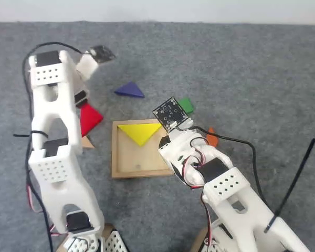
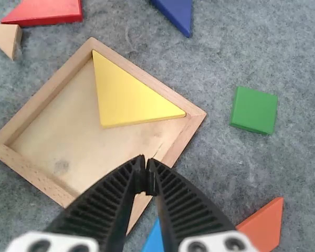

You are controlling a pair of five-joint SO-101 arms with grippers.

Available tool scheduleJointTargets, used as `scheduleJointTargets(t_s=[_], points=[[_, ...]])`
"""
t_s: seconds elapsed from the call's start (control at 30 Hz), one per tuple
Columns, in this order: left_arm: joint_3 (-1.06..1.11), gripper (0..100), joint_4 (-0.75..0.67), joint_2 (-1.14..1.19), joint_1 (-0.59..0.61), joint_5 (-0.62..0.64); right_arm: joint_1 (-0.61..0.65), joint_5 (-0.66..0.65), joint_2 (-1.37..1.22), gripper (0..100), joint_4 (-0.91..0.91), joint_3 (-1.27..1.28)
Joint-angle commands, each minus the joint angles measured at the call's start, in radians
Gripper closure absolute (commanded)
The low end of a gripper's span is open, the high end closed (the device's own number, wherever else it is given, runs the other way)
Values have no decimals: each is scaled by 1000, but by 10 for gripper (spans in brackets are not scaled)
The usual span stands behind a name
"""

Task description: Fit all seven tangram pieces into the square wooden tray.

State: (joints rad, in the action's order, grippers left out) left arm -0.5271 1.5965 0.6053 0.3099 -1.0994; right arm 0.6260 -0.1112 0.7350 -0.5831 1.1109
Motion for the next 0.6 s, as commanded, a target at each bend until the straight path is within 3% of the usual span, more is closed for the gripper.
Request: scheduleJointTargets(t_s=[0.0,0.07,0.17,0.4,0.57], points=[[-42,902,-80,-43,-6,-384,10,6,36,990,19,-5],[-42,829,-51,-34,-14,-474,7,5,36,990,19,-5],[-39,712,-35,-8,-29,-491,7,5,36,990,19,-5],[-44,724,-216,153,-44,-476,7,5,38,990,19,-6],[-81,724,-226,209,-28,-520,7,5,38,990,19,-6]])
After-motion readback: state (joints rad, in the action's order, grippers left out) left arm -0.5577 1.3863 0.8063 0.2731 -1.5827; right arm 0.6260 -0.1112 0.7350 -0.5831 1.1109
